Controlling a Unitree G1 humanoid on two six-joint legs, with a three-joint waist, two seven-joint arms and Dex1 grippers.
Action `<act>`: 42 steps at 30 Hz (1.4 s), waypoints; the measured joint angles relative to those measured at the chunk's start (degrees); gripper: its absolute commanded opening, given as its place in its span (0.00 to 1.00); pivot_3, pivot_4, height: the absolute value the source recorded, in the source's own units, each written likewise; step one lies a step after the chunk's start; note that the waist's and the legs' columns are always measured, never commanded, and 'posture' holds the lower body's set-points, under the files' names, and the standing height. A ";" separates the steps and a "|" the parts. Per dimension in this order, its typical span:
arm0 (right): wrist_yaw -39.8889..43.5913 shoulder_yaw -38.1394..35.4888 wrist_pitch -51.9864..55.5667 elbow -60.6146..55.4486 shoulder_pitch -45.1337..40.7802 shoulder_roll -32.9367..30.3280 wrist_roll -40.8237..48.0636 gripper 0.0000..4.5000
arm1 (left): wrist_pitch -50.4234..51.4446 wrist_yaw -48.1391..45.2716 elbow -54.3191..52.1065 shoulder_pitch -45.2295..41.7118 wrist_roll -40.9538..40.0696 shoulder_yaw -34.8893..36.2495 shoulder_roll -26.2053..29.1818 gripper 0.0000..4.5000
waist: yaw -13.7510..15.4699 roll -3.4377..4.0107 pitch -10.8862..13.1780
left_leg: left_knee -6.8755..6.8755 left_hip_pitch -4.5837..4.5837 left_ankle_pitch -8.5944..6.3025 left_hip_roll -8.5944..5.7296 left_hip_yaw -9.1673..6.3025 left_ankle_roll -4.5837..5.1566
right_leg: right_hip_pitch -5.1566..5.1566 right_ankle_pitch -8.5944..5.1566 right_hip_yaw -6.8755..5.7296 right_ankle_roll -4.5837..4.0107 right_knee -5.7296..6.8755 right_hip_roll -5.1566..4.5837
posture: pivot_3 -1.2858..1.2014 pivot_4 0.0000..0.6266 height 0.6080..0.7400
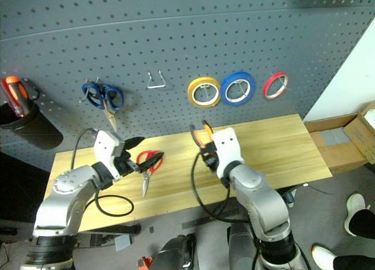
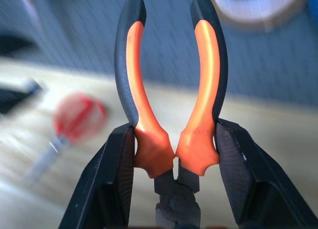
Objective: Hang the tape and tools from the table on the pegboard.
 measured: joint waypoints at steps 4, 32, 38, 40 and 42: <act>-0.08 -1.08 -5.09 2.96 -6.54 5.07 1.18 0.42 | 1.34 3.32 -2.05 2.70 -2.54 4.14 -0.60 1.00 | 0.81 -0.07 -0.05 | -0.02 0.02 0.04 0.09 -0.03 -0.07 | -0.01 0.06 -0.02 -0.08 -0.01 0.12 | 0.50 0.36 1.00; 5.06 -12.54 -63.93 74.73 -49.91 9.36 4.29 0.42 | 1.38 12.33 -11.00 1.70 -6.00 6.13 -1.96 1.00 | 5.94 -0.94 -2.56 | -0.15 0.02 0.26 0.09 -0.07 -0.56 | -0.09 0.13 -0.11 -0.21 -0.12 0.39 | 0.58 0.22 1.00; 3.53 -12.30 -81.08 87.22 -51.34 9.43 0.81 0.42 | 1.37 13.58 -10.69 -2.40 -5.94 4.15 -2.54 1.00 | 6.05 -0.97 -2.61 | -0.15 0.04 0.32 0.06 -0.09 -0.70 | -0.09 0.16 -0.10 -0.27 -0.10 0.57 | 0.59 0.25 1.00; 3.35 -12.30 -84.19 89.76 -51.40 9.43 -0.11 0.42 | 1.37 13.57 -10.69 -2.45 -5.97 3.79 -2.54 1.00 | 5.90 -0.95 -2.60 | -0.15 0.04 0.30 0.12 -0.08 -0.74 | -0.11 0.17 -0.06 -0.28 -0.10 0.65 | 0.60 0.26 1.00; 3.24 -12.37 -86.67 91.71 -51.55 9.43 -0.31 0.42 | 1.37 13.53 -10.67 -2.45 -5.96 3.70 -2.53 1.00 | 5.89 -0.95 -2.60 | -0.16 0.06 0.27 0.23 -0.09 -0.80 | -0.13 0.16 -0.07 -0.31 -0.09 0.75 | 0.60 0.27 1.00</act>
